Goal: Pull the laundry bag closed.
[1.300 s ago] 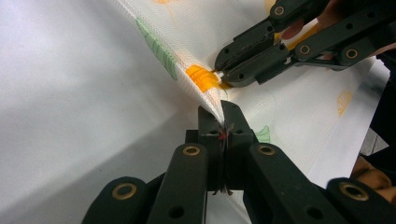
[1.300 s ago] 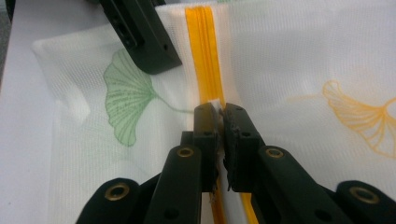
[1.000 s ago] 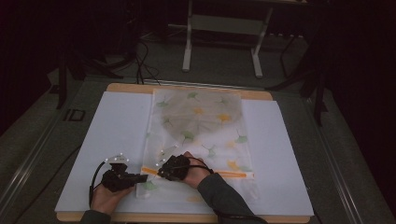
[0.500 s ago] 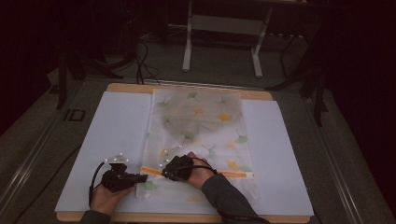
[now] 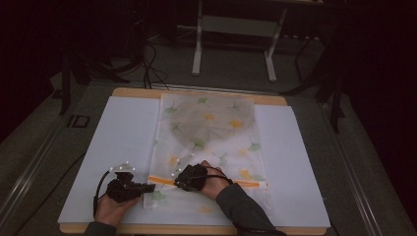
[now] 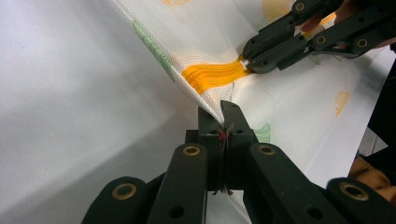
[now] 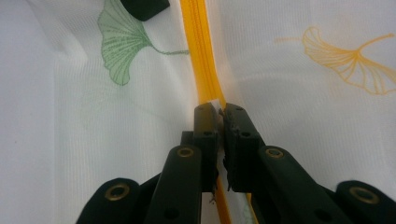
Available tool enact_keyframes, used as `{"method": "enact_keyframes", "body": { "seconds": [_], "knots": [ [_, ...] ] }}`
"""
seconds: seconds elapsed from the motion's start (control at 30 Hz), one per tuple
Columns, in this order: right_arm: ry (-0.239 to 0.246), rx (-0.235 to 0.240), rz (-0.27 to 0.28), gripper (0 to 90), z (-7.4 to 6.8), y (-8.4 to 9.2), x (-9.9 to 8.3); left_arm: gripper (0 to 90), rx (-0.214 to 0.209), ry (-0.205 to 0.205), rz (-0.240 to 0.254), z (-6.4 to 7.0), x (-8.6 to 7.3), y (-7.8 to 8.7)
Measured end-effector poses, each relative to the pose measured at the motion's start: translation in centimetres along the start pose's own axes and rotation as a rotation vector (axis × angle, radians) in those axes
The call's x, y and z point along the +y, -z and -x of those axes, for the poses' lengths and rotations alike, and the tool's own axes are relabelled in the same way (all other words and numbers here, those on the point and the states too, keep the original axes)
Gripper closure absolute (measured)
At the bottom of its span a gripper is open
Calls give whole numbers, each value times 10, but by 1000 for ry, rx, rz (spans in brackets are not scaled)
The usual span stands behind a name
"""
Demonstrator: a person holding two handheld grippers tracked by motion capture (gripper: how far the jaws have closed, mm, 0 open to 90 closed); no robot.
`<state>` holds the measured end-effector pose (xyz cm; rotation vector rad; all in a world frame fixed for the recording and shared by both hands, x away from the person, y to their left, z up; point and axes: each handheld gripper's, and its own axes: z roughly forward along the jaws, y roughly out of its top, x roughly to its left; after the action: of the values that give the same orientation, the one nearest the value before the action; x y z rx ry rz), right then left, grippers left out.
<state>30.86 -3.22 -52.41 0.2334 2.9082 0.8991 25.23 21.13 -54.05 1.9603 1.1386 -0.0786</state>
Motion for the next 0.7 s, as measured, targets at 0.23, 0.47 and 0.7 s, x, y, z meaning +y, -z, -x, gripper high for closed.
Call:
{"method": "enact_keyframes", "body": {
  "seconds": [0.23,0.47,0.7],
  "knots": [
    [0,-4,-8,846,1,3,-3,886,-2,0,2,0,0,0],
    [-10,-8,-12,846,2,7,-8,885,-2,-1,1,0,0,0],
    [-5,-10,-21,846,2,10,-11,885,-2,1,2,0,0,1]
  ]
}}
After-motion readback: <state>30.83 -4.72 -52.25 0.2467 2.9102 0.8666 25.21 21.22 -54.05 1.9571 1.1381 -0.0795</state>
